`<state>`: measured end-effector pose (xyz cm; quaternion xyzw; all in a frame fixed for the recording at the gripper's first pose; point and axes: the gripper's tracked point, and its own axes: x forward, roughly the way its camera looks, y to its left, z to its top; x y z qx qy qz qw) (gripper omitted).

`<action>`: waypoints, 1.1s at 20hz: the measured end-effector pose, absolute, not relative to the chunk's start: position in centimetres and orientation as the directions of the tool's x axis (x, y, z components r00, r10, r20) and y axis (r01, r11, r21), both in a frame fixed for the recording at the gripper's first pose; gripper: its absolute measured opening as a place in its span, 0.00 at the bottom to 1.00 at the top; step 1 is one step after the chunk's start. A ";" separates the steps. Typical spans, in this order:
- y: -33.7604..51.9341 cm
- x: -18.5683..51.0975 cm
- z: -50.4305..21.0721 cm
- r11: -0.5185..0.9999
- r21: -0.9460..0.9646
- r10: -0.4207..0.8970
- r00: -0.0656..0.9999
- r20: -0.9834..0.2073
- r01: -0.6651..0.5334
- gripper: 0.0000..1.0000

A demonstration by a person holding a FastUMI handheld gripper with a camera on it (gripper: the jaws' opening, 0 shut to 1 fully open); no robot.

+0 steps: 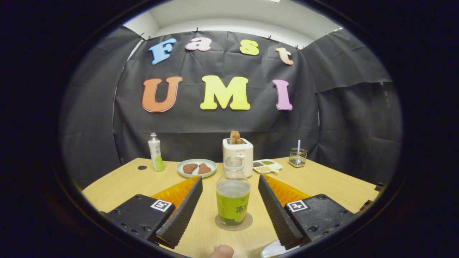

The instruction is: Take the bottle from table, then pour the juice into the cup, finally place the bottle on the coaster

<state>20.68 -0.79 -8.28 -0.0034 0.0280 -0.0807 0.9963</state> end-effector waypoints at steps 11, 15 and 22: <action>1.3 6.4 -2.1 0.998 -0.033 -0.055 0.998 0.019 0.056 1.00; 0.8 1.0 -0.2 0.999 -0.032 -0.015 0.999 0.035 0.016 1.00; 0.8 -5.5 1.1 0.998 -0.064 0.020 0.999 0.026 -0.018 1.00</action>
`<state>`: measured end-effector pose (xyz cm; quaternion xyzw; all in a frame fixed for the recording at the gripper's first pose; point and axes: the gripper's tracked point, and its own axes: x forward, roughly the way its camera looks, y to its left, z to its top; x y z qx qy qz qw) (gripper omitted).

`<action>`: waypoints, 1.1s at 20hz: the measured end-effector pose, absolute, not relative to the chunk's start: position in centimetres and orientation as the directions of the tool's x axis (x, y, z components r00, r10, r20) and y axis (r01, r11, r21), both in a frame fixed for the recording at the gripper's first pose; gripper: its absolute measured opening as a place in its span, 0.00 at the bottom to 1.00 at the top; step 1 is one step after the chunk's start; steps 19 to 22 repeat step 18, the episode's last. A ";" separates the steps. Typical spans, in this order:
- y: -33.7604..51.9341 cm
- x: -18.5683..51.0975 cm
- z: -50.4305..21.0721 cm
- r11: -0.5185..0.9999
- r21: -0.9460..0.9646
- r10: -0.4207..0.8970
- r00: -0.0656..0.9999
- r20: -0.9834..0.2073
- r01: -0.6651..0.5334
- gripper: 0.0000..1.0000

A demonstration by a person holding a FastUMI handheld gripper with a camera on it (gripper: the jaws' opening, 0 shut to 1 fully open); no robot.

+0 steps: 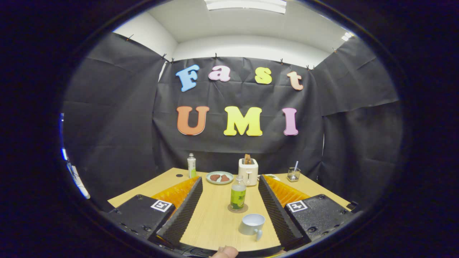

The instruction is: Take the bottle from table, then pour the juice into the cup, finally place the bottle on the coaster

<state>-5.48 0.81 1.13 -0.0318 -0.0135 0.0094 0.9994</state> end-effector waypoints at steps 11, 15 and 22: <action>0.2 -11.9 -1.9 0.994 -0.105 -0.038 0.999 0.018 0.039 1.00; -0.6 -12.6 -1.9 0.992 -0.093 -0.085 0.996 0.020 0.087 1.00; -1.1 -12.3 -1.8 0.991 -0.076 -0.107 0.994 0.032 0.109 1.00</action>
